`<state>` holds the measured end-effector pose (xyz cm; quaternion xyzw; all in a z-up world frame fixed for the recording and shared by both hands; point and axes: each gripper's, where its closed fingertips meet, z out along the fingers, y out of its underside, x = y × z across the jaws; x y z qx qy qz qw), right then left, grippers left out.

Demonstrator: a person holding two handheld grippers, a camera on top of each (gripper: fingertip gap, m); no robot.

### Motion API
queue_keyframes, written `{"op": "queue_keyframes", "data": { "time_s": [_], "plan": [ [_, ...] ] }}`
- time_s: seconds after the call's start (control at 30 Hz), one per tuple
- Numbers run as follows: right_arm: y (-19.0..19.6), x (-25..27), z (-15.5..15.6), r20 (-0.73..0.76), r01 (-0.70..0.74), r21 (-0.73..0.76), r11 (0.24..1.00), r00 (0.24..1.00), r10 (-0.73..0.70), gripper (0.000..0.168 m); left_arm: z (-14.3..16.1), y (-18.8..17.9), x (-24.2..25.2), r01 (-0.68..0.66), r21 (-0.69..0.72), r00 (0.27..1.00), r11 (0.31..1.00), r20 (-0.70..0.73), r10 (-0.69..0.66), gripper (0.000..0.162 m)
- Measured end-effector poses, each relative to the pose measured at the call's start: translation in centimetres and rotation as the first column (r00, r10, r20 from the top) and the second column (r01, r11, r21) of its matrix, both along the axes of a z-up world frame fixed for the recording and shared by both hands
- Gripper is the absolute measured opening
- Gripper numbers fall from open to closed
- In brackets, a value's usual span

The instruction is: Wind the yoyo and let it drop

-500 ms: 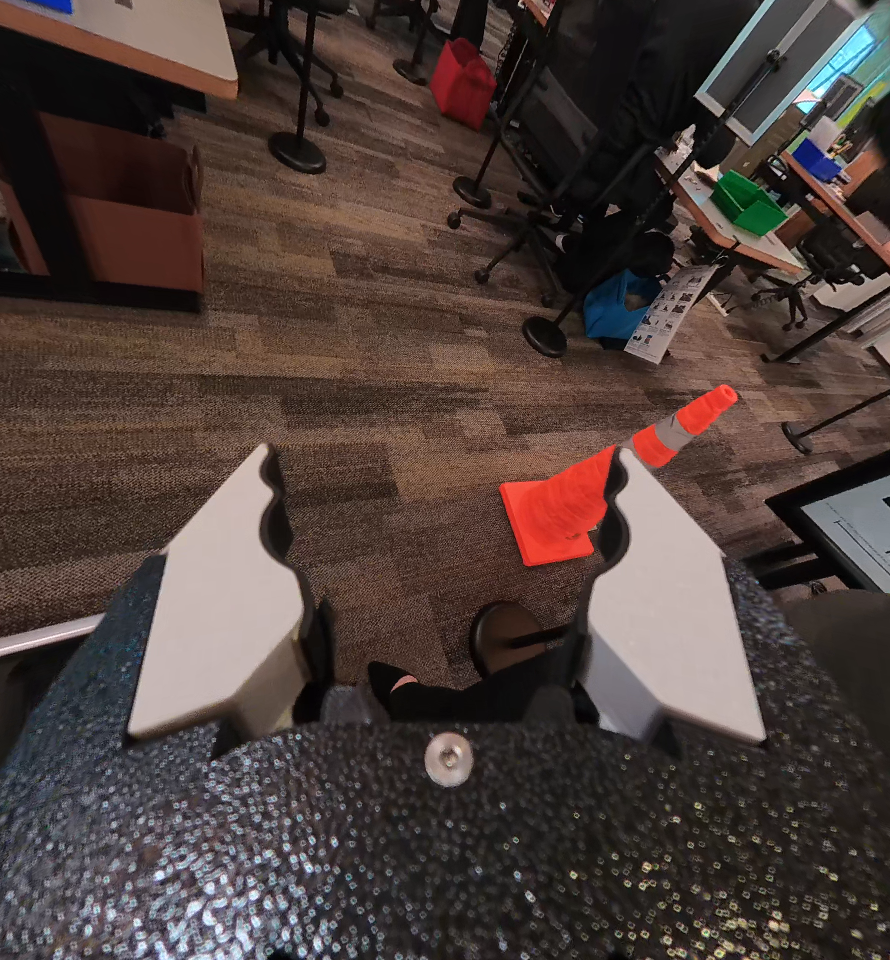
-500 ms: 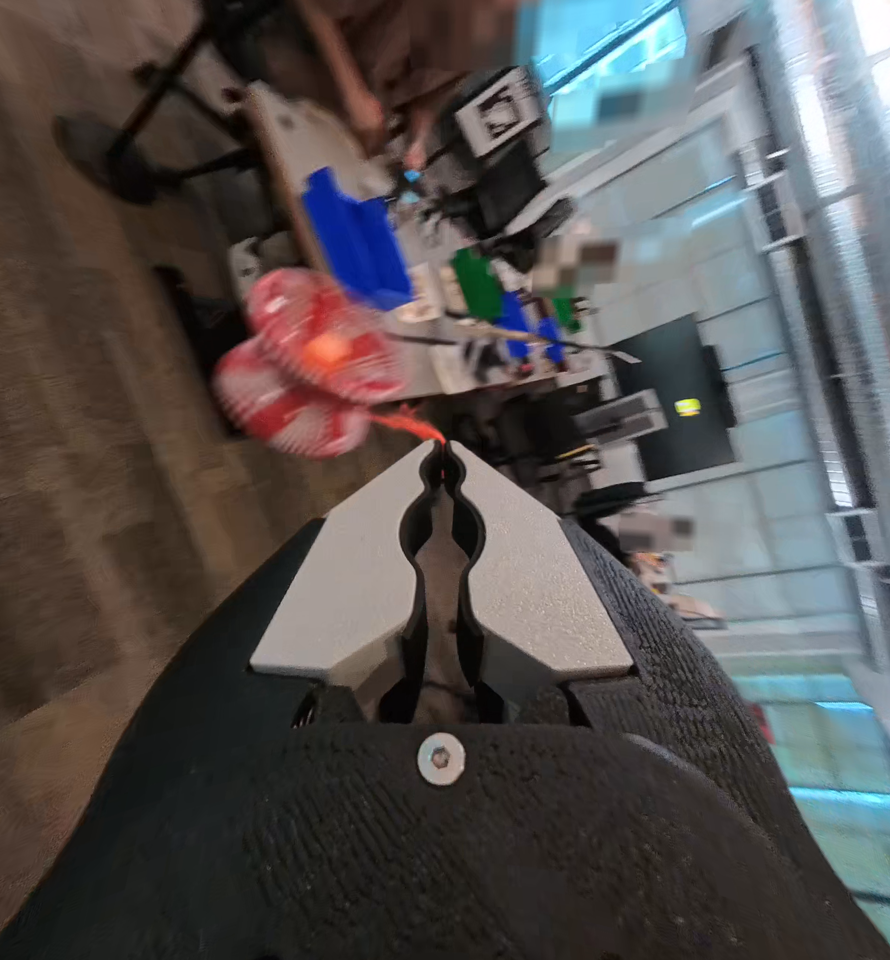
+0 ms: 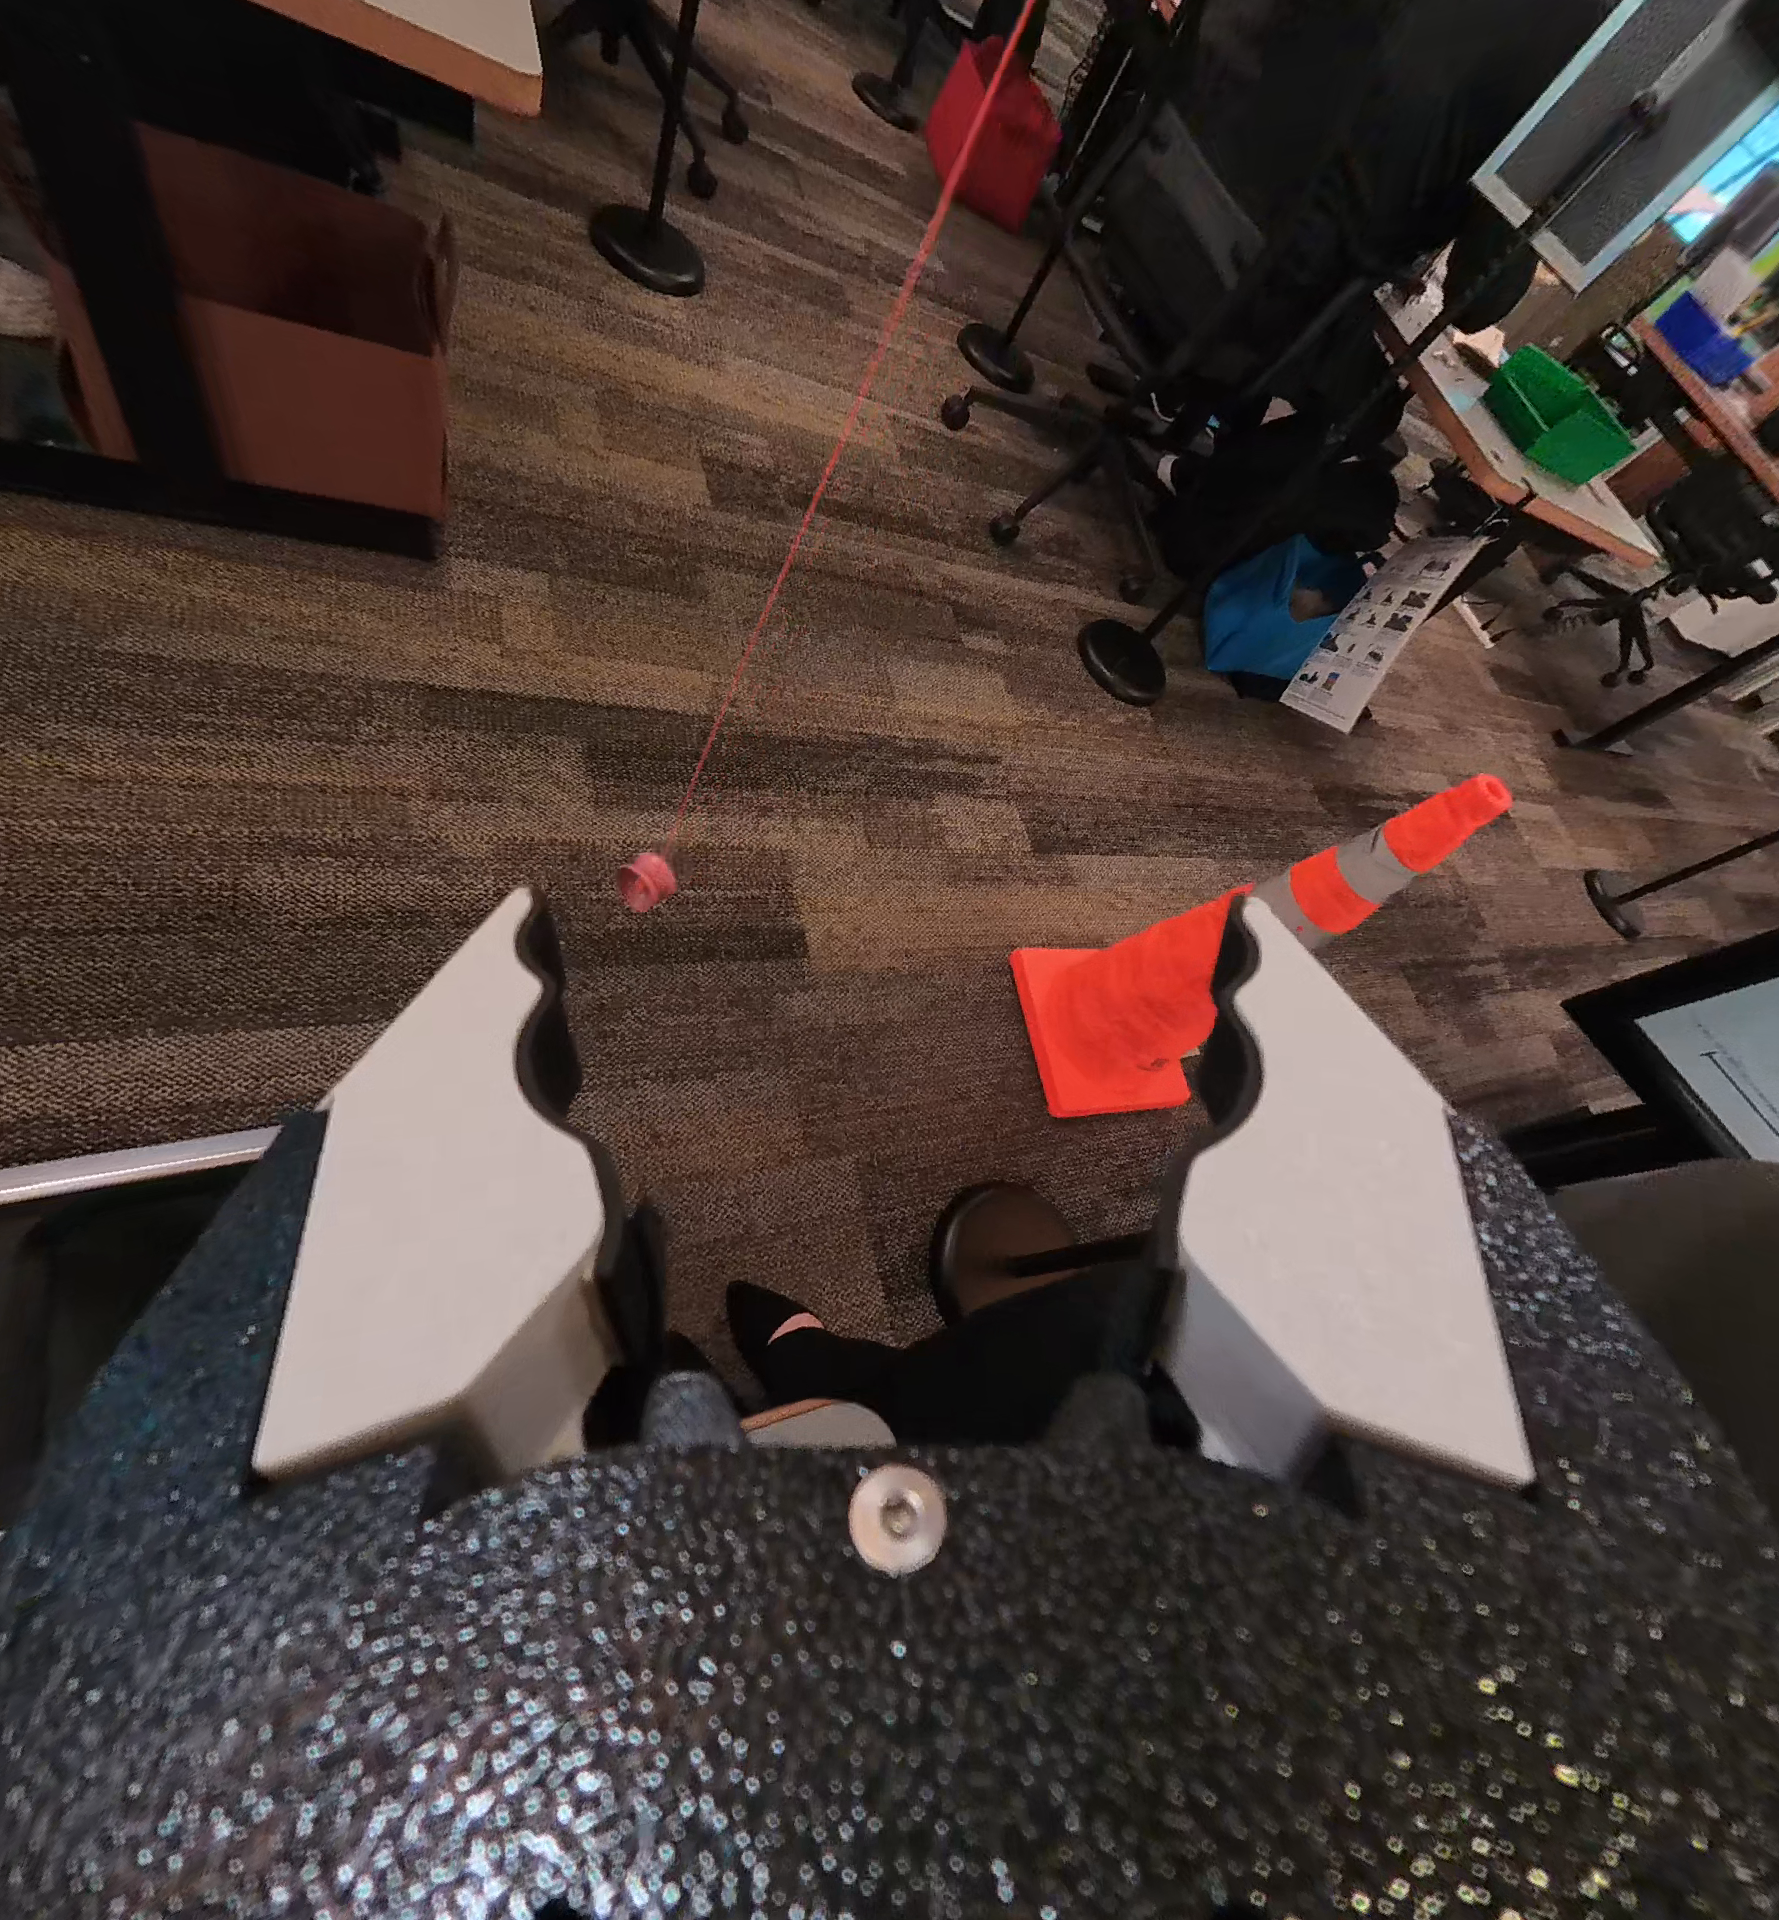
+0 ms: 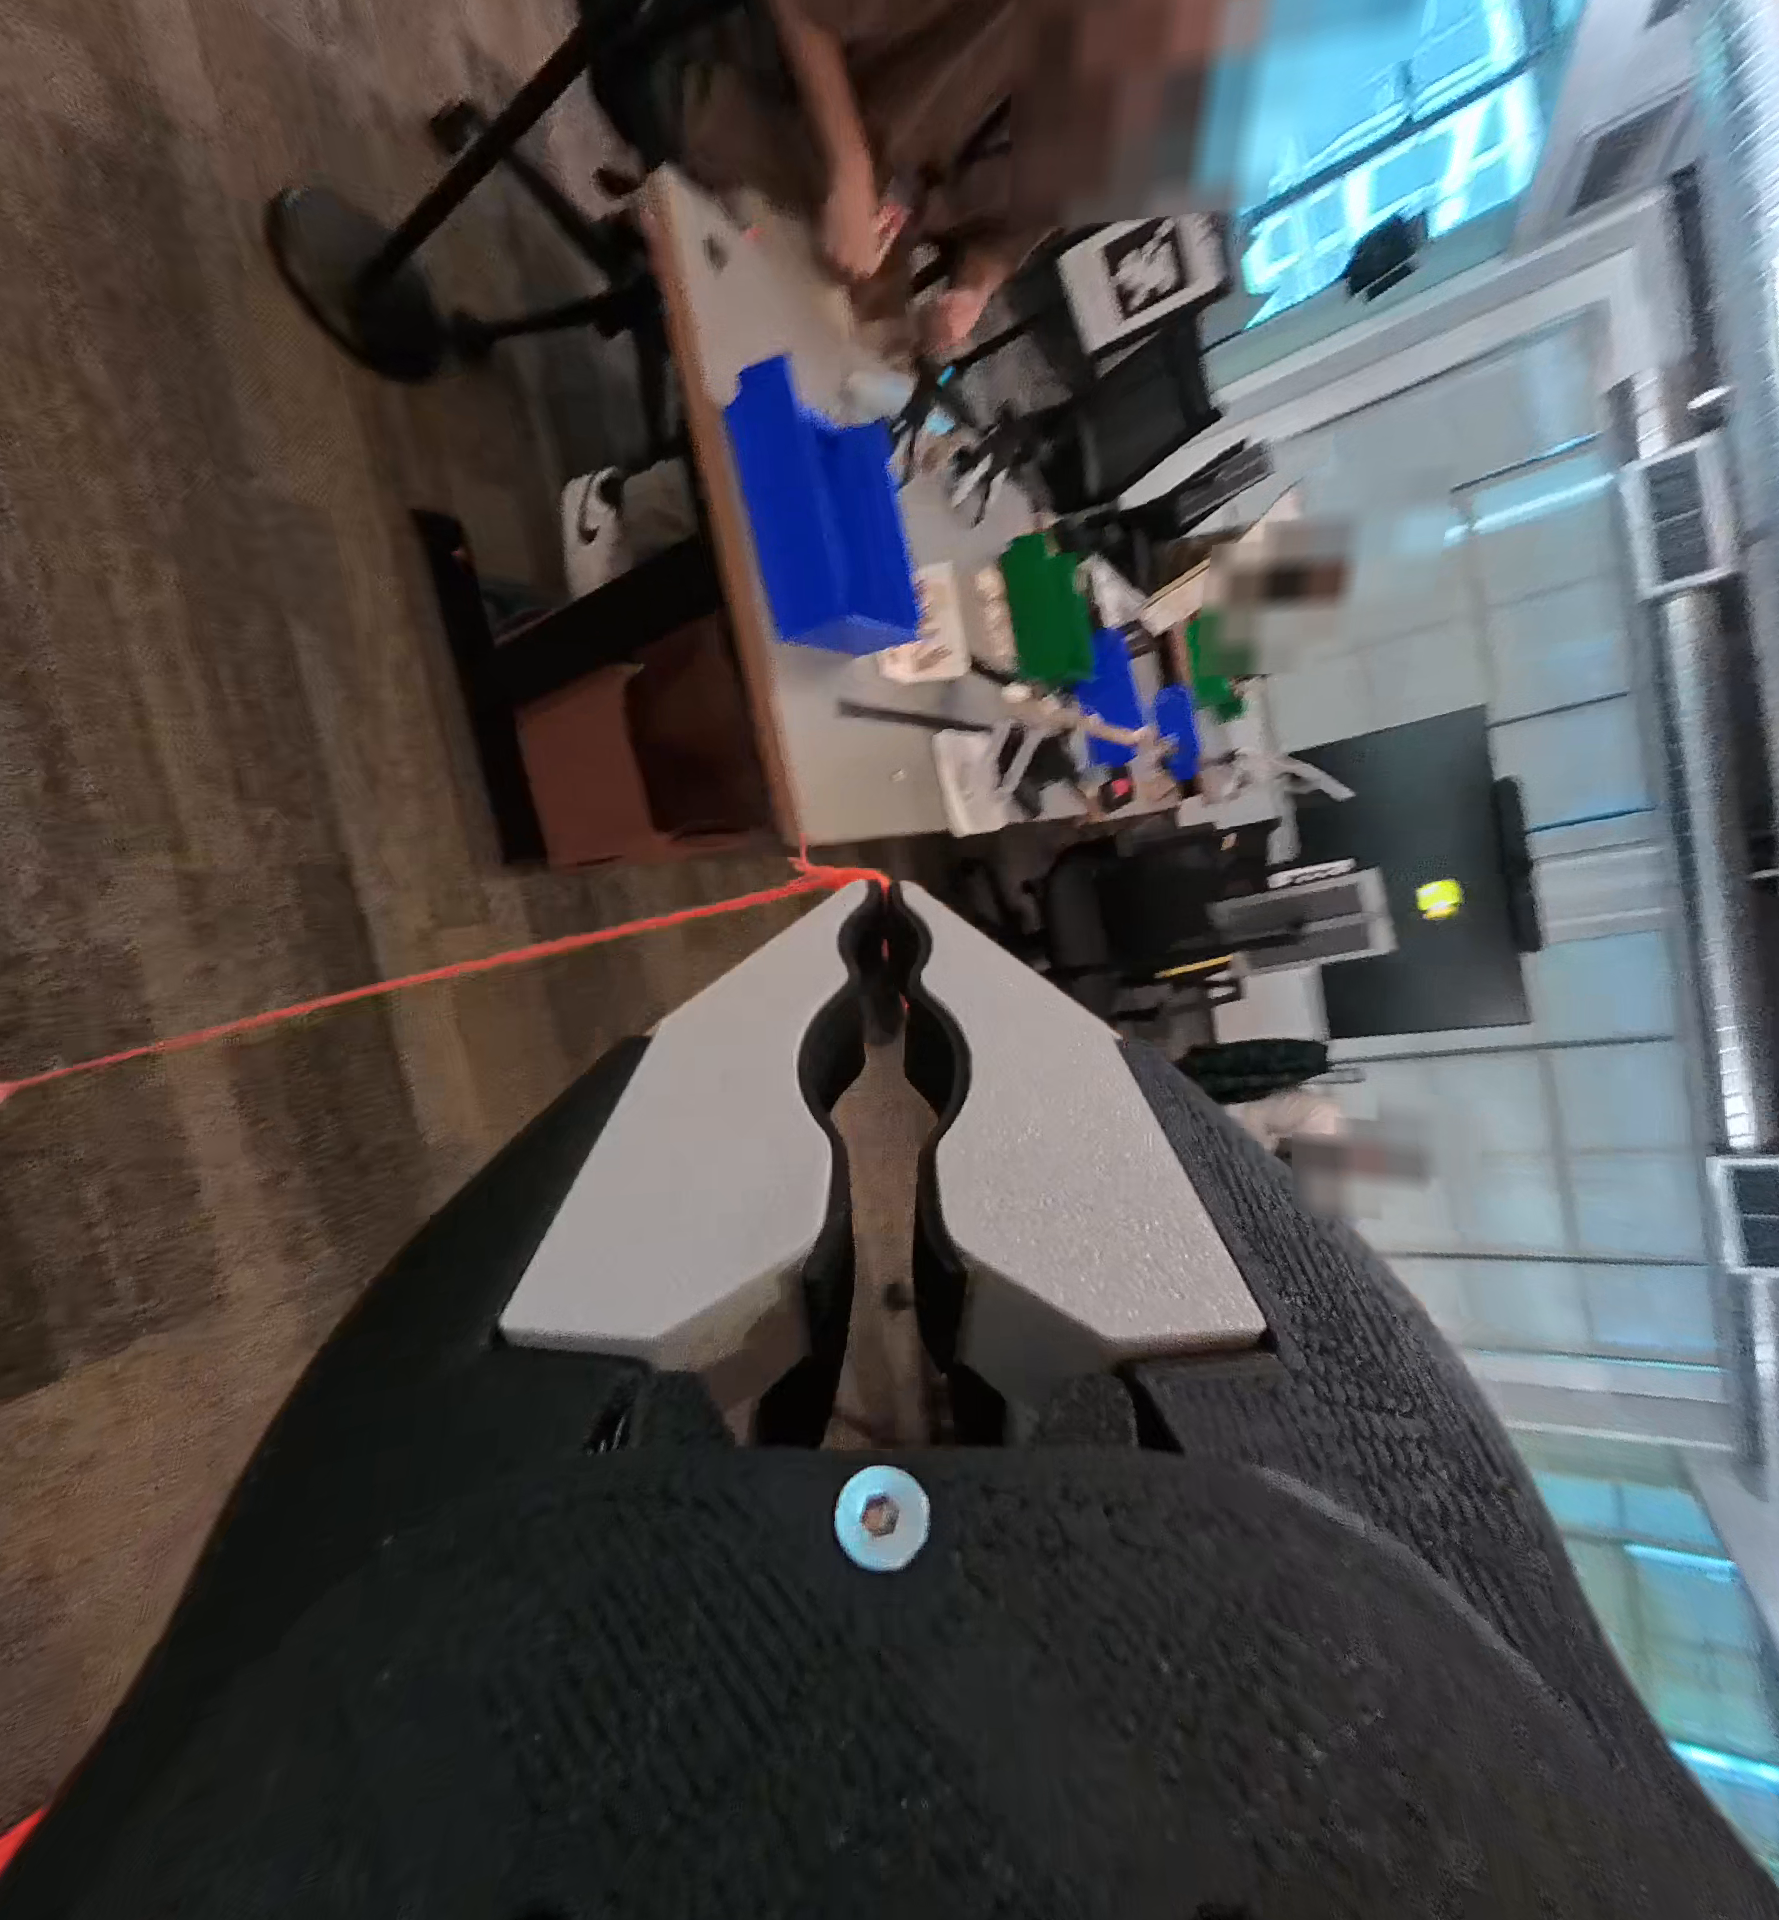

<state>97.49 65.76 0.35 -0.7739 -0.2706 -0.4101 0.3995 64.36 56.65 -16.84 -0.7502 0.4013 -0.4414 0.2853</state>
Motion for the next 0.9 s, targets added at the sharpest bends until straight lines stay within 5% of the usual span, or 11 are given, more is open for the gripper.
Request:
{"op": "queue_keyframes", "data": {
  "time_s": [0.1,0.2,0.33,0.57,0.7,0.83,0.9],
  "plan": [
    [0.1,-0.6,9.7,0.071,-0.04,0.071,0.997,0.997,0.035,0.0,-0.1,0.1,-0.2,-0.003,-0.002,1.0,1.0,0.008,0.003,0.123],
    [-1.2,-1.6,23.1,0.195,-0.076,0.322,0.944,0.981,0.013,0.0,0.2,0.7,0.7,-0.002,0.008,1.0,1.0,0.02,0.002,0.123],
    [-2.9,-5.2,32.9,0.243,-0.166,0.432,0.886,0.968,0.063,0.0,4.0,2.4,4.6,-0.023,0.101,0.991,0.995,0.134,0.009,0.131],
    [-3.5,-10.9,39.0,0.322,-0.269,0.45,0.852,0.938,0.126,0.0,19.1,6.6,18.3,-0.134,0.457,0.937,0.879,0.347,-0.038,0.159],
    [-5.4,-14.3,41.7,0.317,-0.322,0.49,0.81,0.931,0.179,0.0,23.5,6.1,25.1,-0.094,0.51,0.92,0.855,0.373,-0.121,0.158],
    [-7.1,-16.1,41.3,0.308,-0.347,0.476,0.808,0.927,0.216,0.0,31.2,0.8,23.2,-0.129,0.43,0.688,0.894,0.687,-0.231,0.16],
    [-7.8,-16.9,40.3,0.309,-0.361,0.458,0.812,0.921,0.235,0.0,33.9,-3.9,20.3,0.007,0.368,0.518,0.93,0.794,-0.318,0.158]
  ]
}}
